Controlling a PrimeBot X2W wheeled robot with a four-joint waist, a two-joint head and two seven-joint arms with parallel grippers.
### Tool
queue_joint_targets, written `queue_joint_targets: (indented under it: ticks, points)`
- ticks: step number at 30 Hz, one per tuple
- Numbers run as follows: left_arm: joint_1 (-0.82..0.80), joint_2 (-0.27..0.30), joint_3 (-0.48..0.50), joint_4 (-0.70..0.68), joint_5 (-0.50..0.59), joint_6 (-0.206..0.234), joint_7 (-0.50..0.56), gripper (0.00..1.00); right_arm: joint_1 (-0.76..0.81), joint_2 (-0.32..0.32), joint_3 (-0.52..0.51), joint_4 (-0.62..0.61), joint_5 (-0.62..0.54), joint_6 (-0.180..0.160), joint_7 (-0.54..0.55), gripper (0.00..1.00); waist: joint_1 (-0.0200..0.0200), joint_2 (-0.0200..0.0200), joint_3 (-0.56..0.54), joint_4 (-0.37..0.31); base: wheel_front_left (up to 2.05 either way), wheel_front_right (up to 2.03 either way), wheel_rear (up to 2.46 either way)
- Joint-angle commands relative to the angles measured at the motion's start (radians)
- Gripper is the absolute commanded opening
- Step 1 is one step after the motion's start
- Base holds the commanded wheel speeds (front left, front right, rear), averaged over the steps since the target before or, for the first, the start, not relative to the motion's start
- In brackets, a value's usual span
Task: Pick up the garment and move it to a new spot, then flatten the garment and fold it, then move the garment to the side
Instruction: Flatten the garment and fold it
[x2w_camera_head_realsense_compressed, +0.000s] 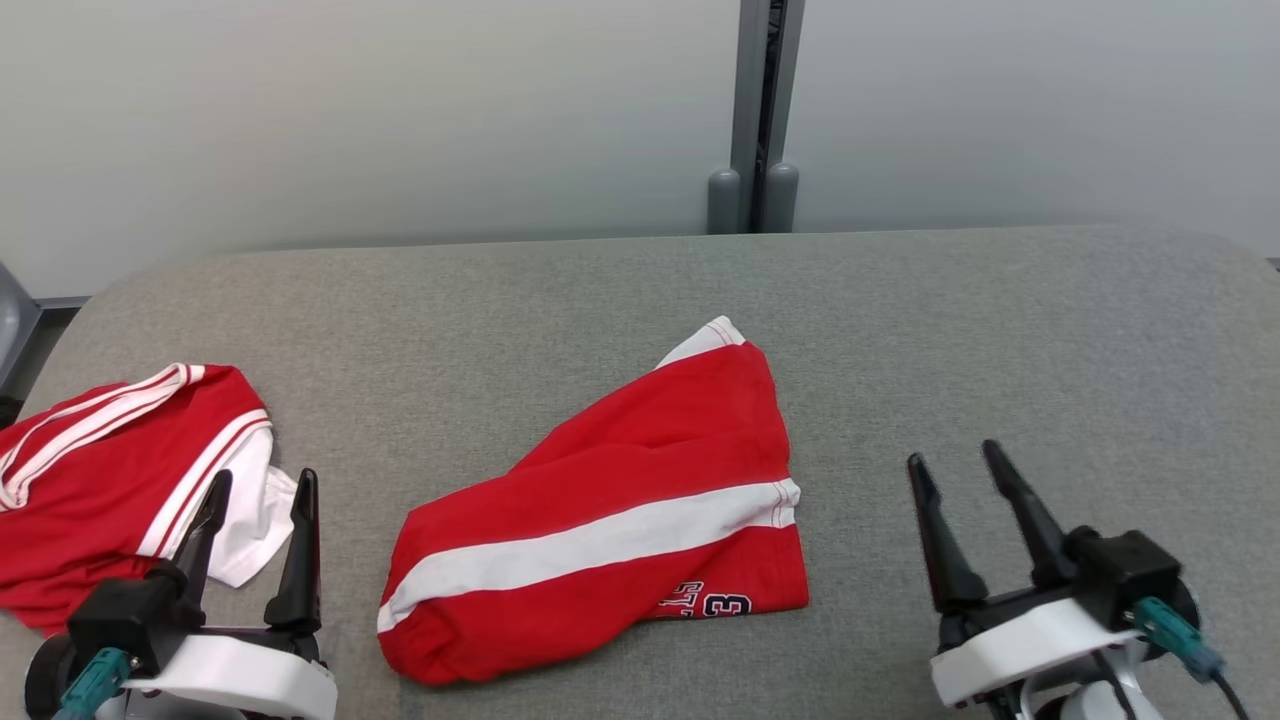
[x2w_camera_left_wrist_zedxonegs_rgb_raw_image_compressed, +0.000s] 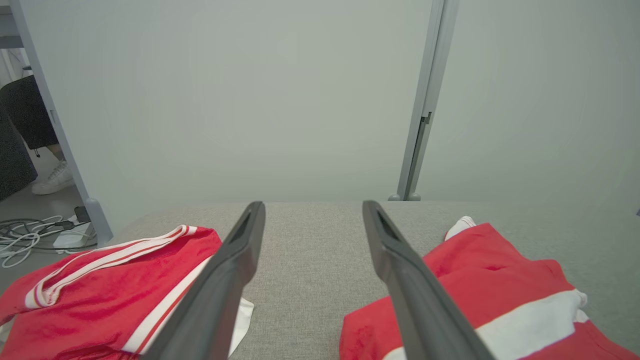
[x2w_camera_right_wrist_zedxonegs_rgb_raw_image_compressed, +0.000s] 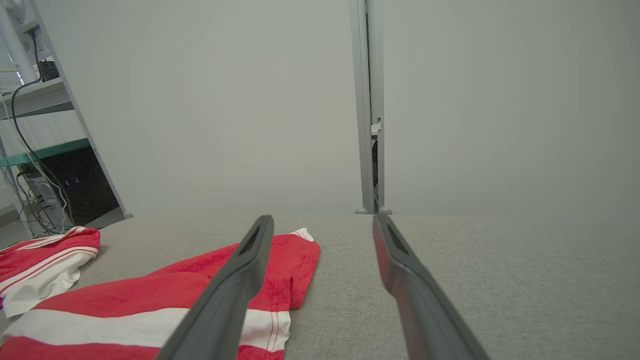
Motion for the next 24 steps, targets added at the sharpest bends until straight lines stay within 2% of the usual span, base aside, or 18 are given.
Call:
queue_joint_targets:
  ticks: [1,6,14,24]
  points:
    - [0.015,-0.005,0.011,0.004,0.01,-0.012,-0.004,1.0,-0.02,-0.012,0.011,0.022,0.009,0.0,0.0,1.0,0.0,-0.0001,0.002,0.009,0.0,0.0,0.0]
    - [0.009,-0.049,0.05,0.03,0.049,-0.072,-0.004,1.0,-0.124,-0.03,0.08,0.202,0.055,0.0,0.036,1.0,0.0,-0.0001,0.011,0.043,0.0,0.0,0.0]
    - [-0.018,-0.102,0.09,0.073,0.09,-0.14,-0.005,1.0,-0.271,-0.029,0.118,0.493,0.128,0.0,0.192,1.0,0.0,-0.0001,0.028,0.119,0.0,0.0,0.0]
    - [-0.033,-0.141,0.142,0.108,0.132,-0.197,-0.004,1.0,-0.357,-0.018,0.156,0.663,0.217,0.0,0.214,1.0,0.0,-0.0001,0.061,0.176,0.0,0.0,0.0]
